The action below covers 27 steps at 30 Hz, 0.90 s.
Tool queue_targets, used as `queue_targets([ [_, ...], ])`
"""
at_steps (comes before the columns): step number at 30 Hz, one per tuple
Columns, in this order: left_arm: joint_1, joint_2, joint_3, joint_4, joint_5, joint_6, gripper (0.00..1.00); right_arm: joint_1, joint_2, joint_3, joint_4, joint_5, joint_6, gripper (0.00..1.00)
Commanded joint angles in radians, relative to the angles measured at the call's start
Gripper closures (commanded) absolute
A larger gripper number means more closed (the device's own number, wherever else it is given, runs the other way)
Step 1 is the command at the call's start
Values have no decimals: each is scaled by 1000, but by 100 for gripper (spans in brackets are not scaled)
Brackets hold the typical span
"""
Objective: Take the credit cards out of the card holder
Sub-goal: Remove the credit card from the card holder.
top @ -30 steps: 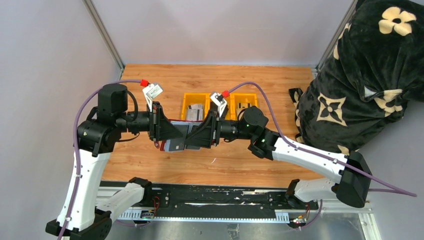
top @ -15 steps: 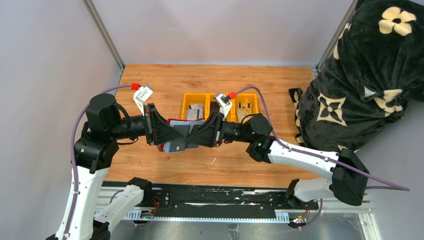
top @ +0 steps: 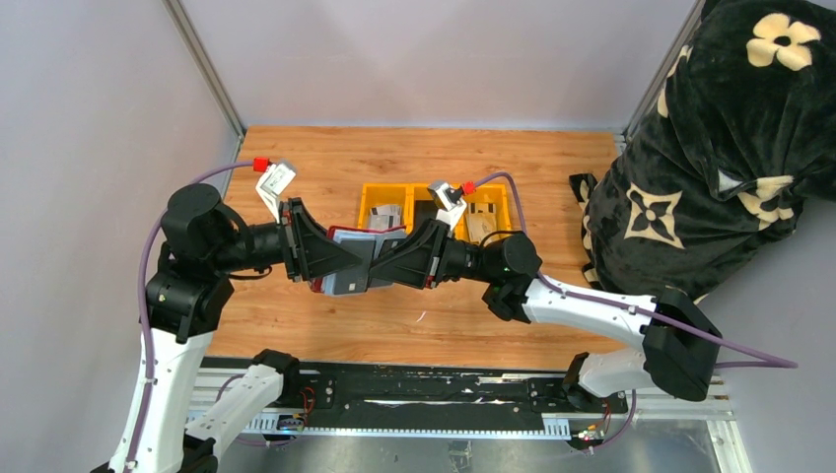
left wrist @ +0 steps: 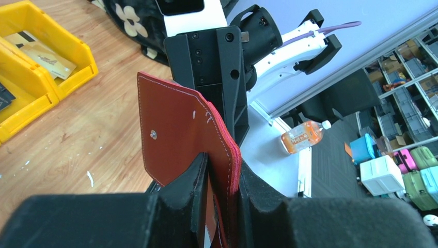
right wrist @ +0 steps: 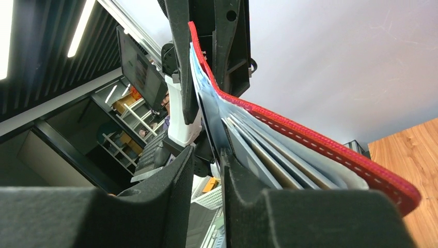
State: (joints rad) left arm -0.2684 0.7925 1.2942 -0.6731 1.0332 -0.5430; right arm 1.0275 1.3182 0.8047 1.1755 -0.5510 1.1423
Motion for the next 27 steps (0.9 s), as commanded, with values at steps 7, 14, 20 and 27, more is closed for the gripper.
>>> queue_targets([
  [7, -9, -12, -8, 53, 62, -56, 95, 22, -12, -8, 27, 51, -20, 100],
  [14, -9, -9, 11, 48, 78, -67, 90, 7, -89, -85, 23, 70, -48, 100],
  [20, -9, -9, 13, 59, 84, -84, 90, 9, -118, -83, -54, 66, -86, 100],
  [27, -9, -11, 18, 66, 93, -96, 100, 12, -134, -112, -68, 75, -100, 100],
])
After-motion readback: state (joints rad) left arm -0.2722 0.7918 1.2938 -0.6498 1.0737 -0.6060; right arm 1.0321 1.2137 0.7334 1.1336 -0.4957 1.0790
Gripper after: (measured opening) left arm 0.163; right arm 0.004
